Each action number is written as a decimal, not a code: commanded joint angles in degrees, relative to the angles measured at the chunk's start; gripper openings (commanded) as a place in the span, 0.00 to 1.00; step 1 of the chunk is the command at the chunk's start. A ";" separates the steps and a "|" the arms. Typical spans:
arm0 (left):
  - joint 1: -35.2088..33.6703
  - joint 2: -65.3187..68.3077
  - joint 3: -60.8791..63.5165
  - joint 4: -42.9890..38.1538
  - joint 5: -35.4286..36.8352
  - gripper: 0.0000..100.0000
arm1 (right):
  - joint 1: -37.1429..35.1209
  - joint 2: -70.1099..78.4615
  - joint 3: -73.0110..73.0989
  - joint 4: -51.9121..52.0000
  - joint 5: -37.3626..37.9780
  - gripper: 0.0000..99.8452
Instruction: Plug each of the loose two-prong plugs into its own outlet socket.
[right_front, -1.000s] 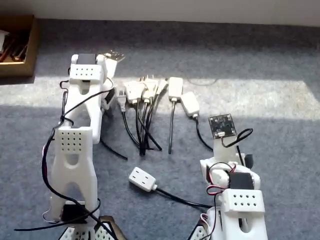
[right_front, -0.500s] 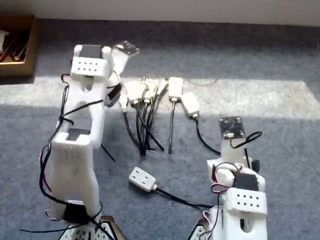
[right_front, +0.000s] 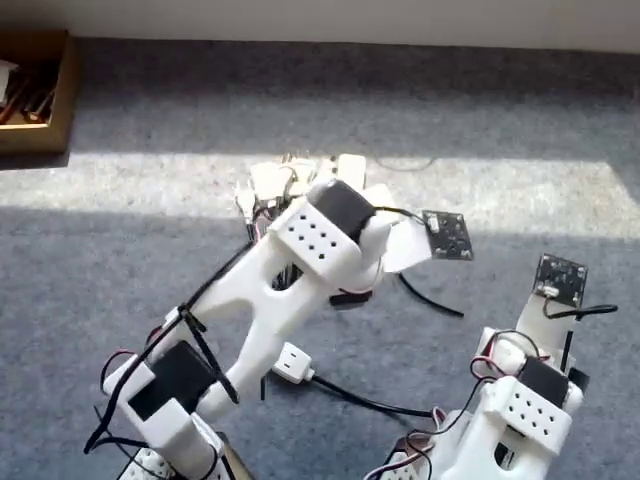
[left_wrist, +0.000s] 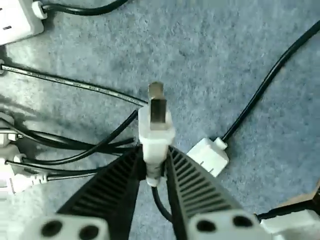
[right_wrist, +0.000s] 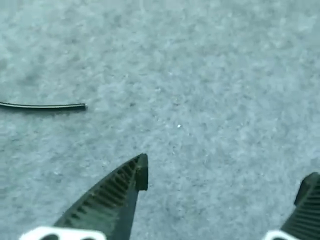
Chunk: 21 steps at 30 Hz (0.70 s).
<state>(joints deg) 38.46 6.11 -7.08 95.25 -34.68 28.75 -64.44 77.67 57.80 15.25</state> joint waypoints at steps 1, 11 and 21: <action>1.27 3.03 -0.57 -4.40 2.81 0.17 | 1.19 -1.10 -2.95 1.54 1.05 0.44; 2.07 5.76 -4.88 2.64 2.99 0.21 | 0.84 -1.10 -2.95 1.54 3.87 0.44; -41.10 -9.01 -4.26 4.75 23.30 0.20 | -24.75 -0.66 -7.34 5.41 -3.25 0.44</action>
<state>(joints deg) 12.09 2.42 -13.41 98.95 -14.90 12.31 -64.44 76.09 61.14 16.66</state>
